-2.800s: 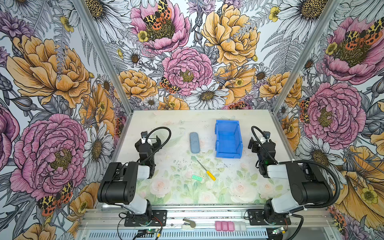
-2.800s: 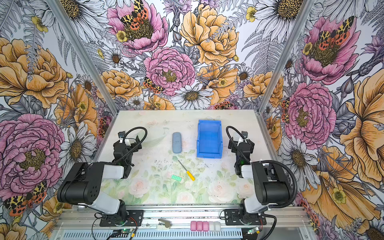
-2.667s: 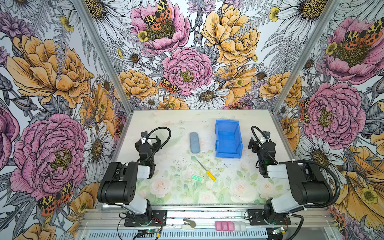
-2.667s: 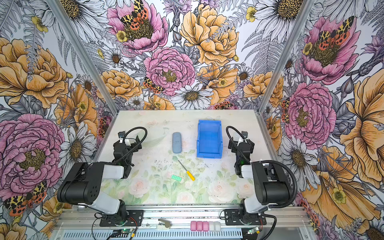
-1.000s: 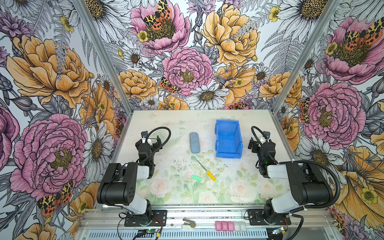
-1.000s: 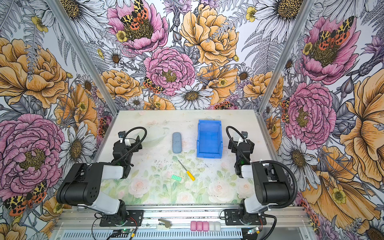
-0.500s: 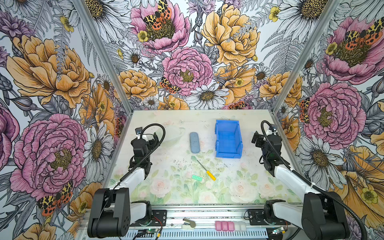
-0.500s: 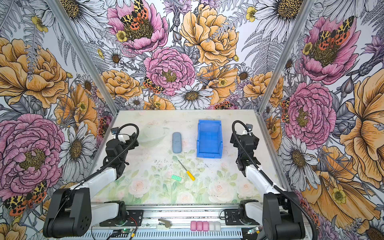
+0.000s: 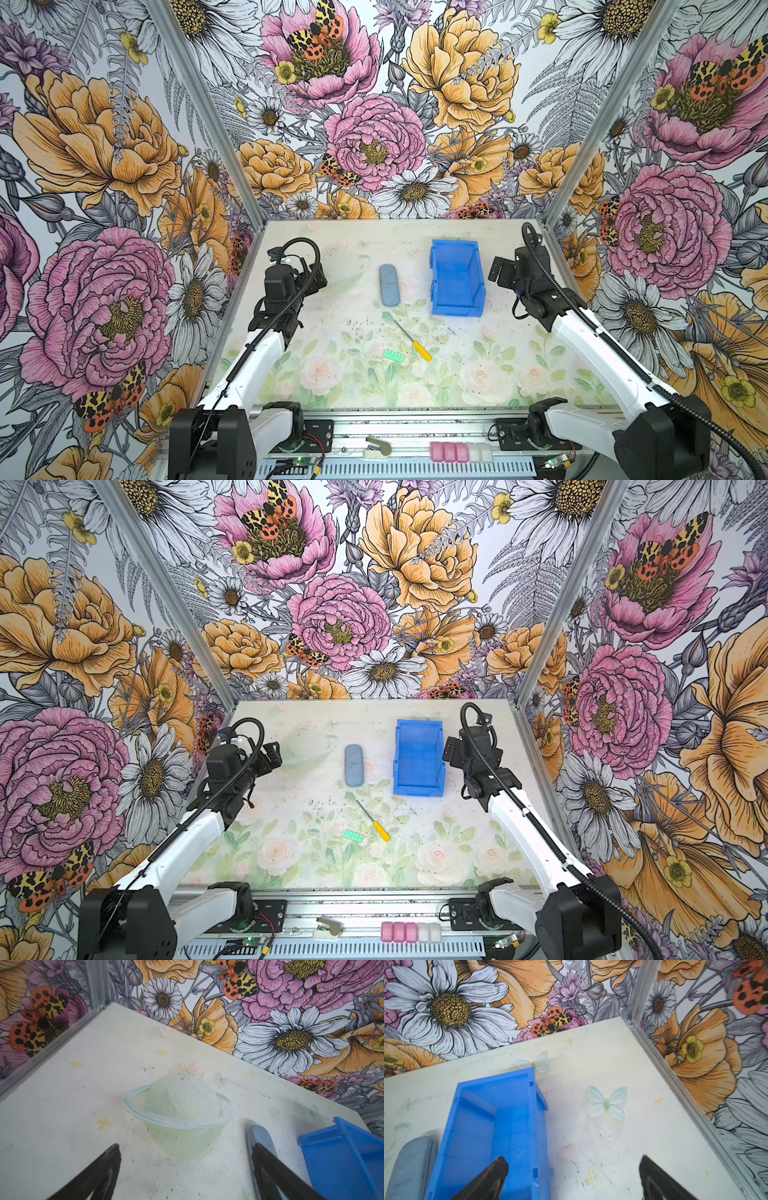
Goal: Put the screwdriver in the bin
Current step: 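Move the right gripper toward the yellow-handled screwdriver while the left arm rises forward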
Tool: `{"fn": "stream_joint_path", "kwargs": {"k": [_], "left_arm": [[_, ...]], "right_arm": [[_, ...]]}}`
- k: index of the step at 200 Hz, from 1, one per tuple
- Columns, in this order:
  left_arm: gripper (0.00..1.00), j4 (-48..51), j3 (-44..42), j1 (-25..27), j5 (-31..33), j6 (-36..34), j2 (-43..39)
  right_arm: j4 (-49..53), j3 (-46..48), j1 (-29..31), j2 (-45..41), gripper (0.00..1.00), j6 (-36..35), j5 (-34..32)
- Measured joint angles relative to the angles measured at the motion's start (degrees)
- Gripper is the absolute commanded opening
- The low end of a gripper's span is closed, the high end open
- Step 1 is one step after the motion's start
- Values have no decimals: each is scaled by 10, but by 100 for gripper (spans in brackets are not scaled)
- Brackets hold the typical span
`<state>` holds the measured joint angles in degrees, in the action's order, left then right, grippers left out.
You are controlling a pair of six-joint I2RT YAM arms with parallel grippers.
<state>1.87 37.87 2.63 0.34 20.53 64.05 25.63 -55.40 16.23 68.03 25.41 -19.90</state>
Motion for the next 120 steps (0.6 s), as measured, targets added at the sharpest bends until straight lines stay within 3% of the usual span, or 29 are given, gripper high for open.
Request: {"fn": "stream_joint_path", "kwargs": {"k": [57, 120], "left_arm": [[99, 68, 26, 61, -111, 3, 36], [99, 90, 32, 114, -203, 0, 41]], "right_arm": [[70, -47, 139, 57, 100, 23, 2], [91, -62, 219, 96, 100, -2, 74]]}}
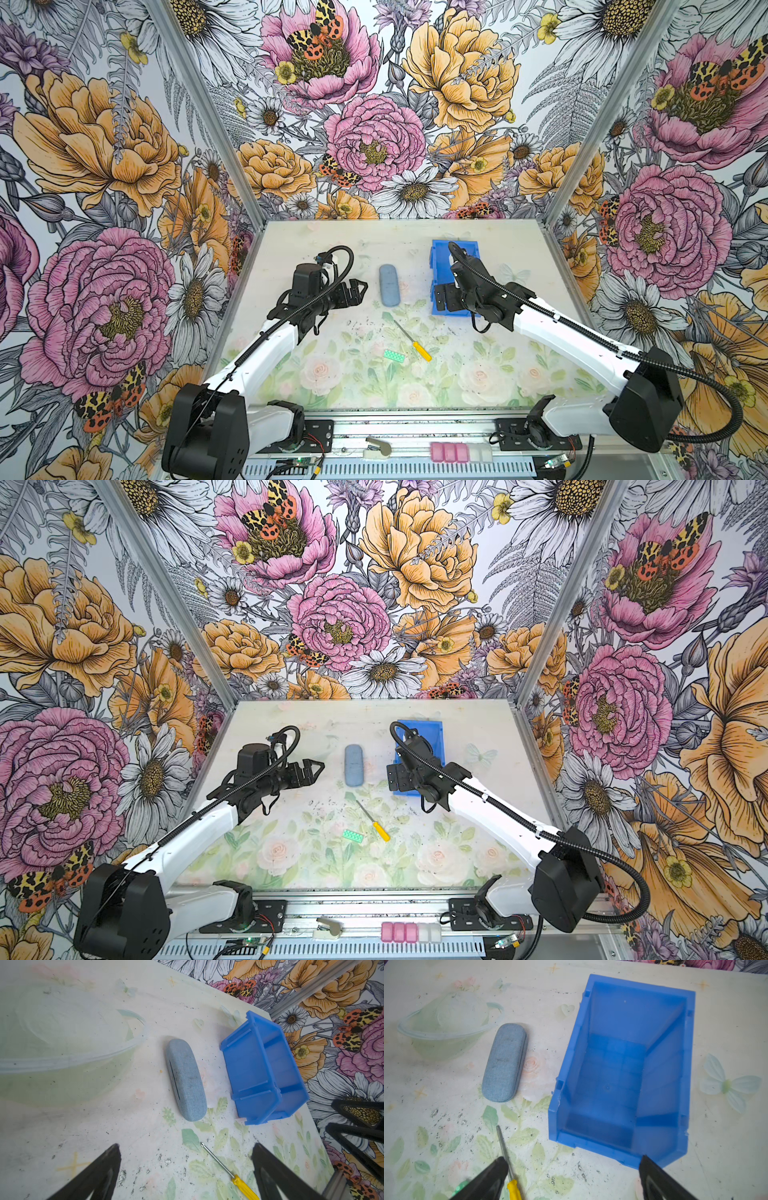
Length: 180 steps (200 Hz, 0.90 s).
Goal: Put the screwdriver in the bin
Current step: 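Move the right gripper toward the yellow-handled screwdriver while the left arm rises forward, then lower the right gripper and close it on the yellow screwdriver handle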
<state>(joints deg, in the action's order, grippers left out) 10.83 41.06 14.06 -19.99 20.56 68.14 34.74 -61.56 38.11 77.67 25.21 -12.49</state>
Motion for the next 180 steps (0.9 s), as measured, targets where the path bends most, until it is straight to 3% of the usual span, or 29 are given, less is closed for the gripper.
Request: {"fn": "stream_joint_path", "kwargs": {"k": [47, 112, 154, 180], "left_arm": [[99, 1, 0, 32, -36, 12, 6], [99, 5, -7, 58, -39, 27, -19], [99, 17, -7, 47, -24, 27, -28], [99, 19, -8, 35, -16, 27, -29]], "right_arm": [[3, 0, 36, 27, 100, -29, 49], [-5, 31, 57, 72, 96, -61, 110], [-11, 46, 64, 95, 90, -76, 143], [-14, 52, 66, 114, 80, -87, 157]]}}
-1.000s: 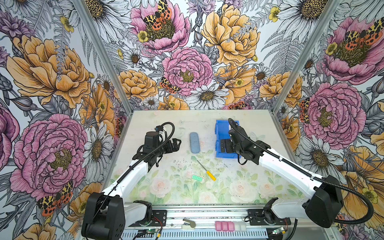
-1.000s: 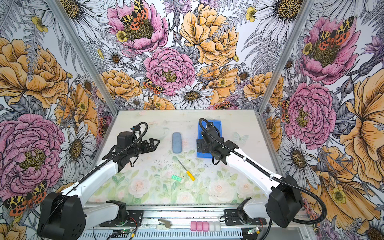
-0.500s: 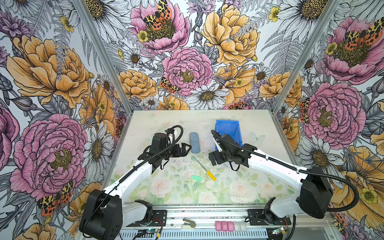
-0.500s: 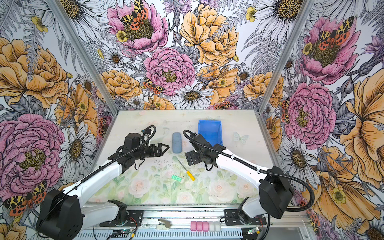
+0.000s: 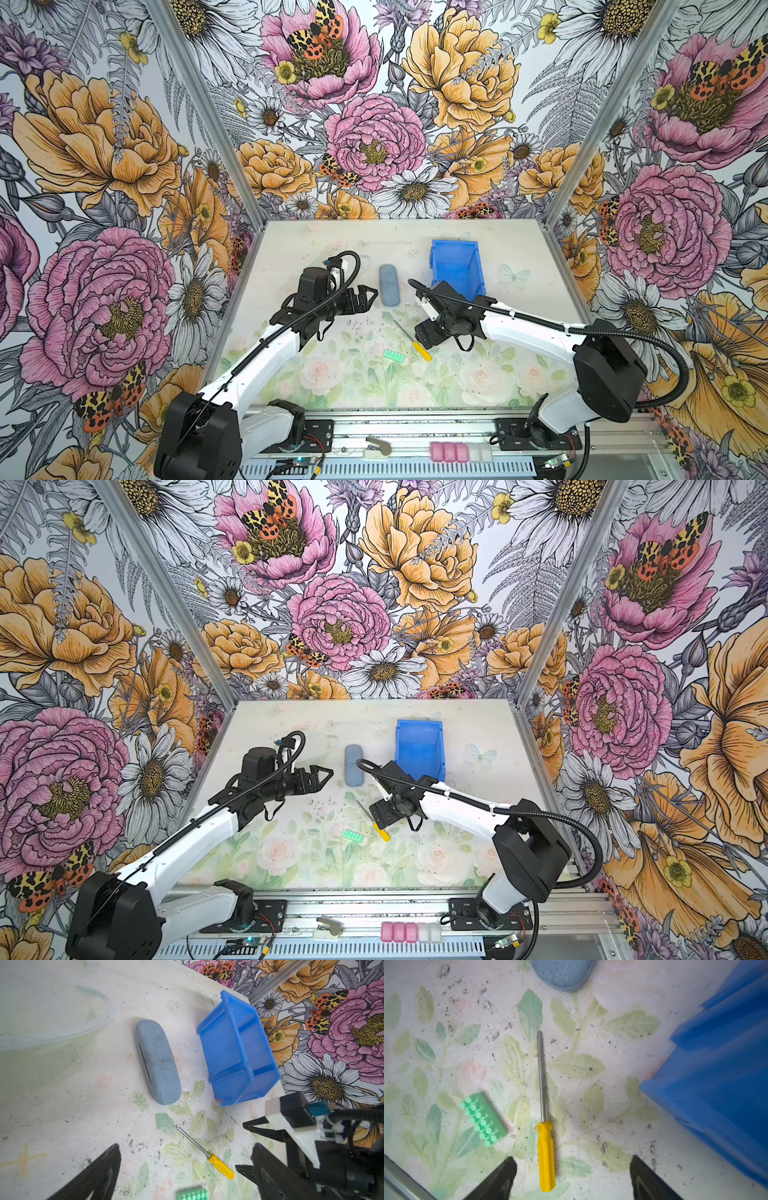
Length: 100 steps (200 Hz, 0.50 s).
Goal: Put the screwdriver in the bin
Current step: 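Lower the right gripper and close it on the yellow screwdriver handle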
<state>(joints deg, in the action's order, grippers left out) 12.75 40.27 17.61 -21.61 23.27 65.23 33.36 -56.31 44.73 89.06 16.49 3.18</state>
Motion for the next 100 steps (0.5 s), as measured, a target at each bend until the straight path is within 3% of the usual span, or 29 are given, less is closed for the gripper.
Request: {"fn": "stream_joint_path", "kwargs": {"k": [100], "left_arm": [[99, 9, -3, -34, 23, 0, -21]], "right_arm": [[-28, 17, 35, 70, 62, -13, 26]]}}
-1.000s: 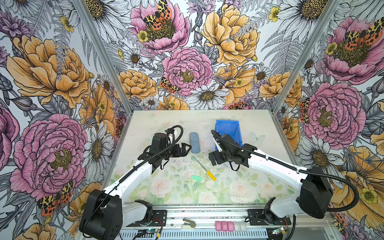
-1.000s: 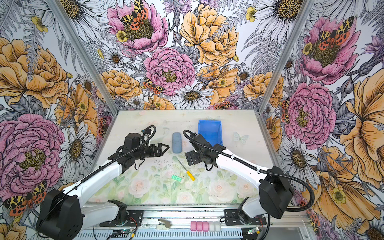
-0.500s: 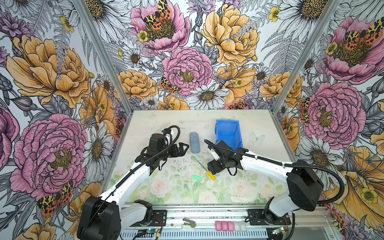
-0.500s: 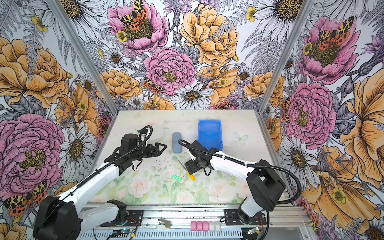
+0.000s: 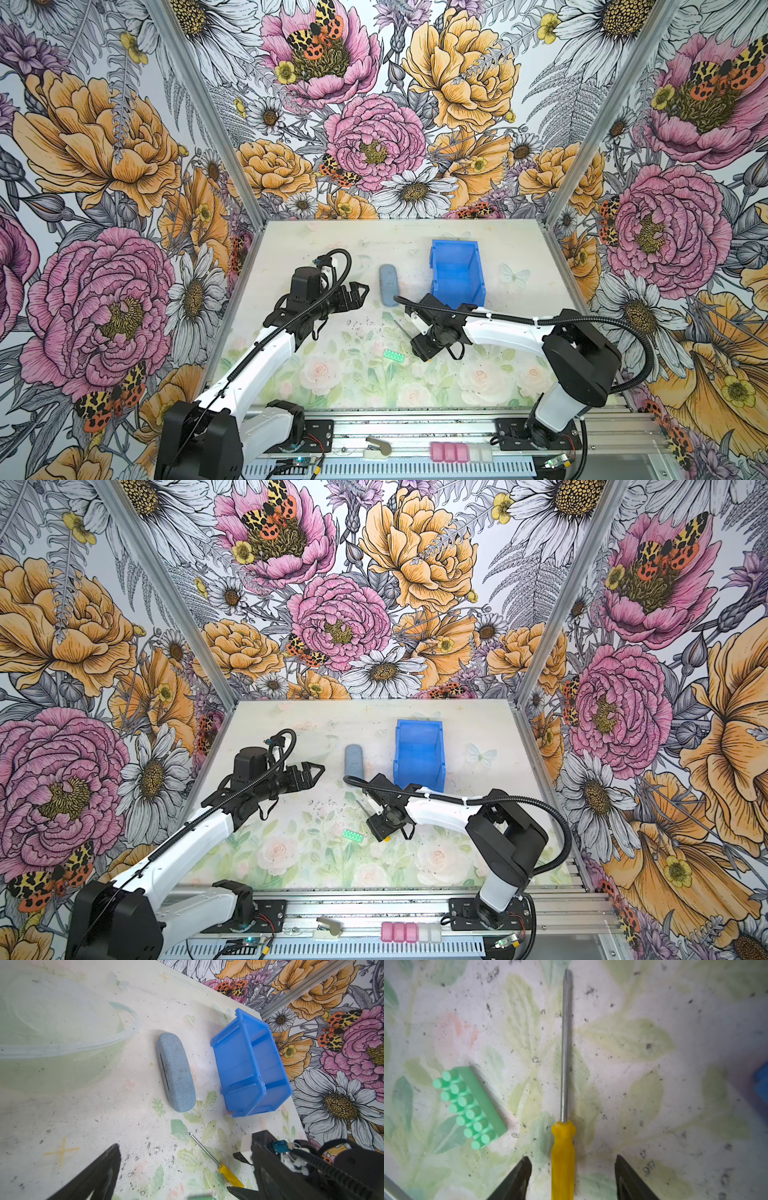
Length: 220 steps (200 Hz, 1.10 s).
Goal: Put the screwdriver in the bin
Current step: 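Lower the right gripper and close it on the yellow screwdriver handle, then lift the screwdriver with the right gripper and carry it over the blue bin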
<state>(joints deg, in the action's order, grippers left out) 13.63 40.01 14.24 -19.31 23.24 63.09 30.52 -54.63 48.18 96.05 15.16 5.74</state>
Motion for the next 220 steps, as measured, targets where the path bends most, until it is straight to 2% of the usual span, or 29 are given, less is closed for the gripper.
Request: {"fn": "stream_joint_path", "kwargs": {"k": [20, 56, 116, 153, 195, 220], "left_arm": [[99, 0, 0, -5, 3, 0, -6], [99, 0, -1, -5, 2, 0, -7], [99, -1, -3, -5, 1, 0, -7], [99, -1, -3, -5, -2, 0, -7], [98, -1, -3, 2, -7, -13, -10], [99, -1, -3, 41, -4, -41, -26]], "right_arm": [[0, 3, 5, 3, 56, 4, 1], [-12, 7, 7, 4, 35, 7, 1], [-35, 19, 10, 3, 16, 19, -1], [-37, 27, 10, -7, 1, 29, -1], [-30, 28, 10, -58, 0, 56, -9], [-30, 28, 7, -102, 0, 80, -18]]}}
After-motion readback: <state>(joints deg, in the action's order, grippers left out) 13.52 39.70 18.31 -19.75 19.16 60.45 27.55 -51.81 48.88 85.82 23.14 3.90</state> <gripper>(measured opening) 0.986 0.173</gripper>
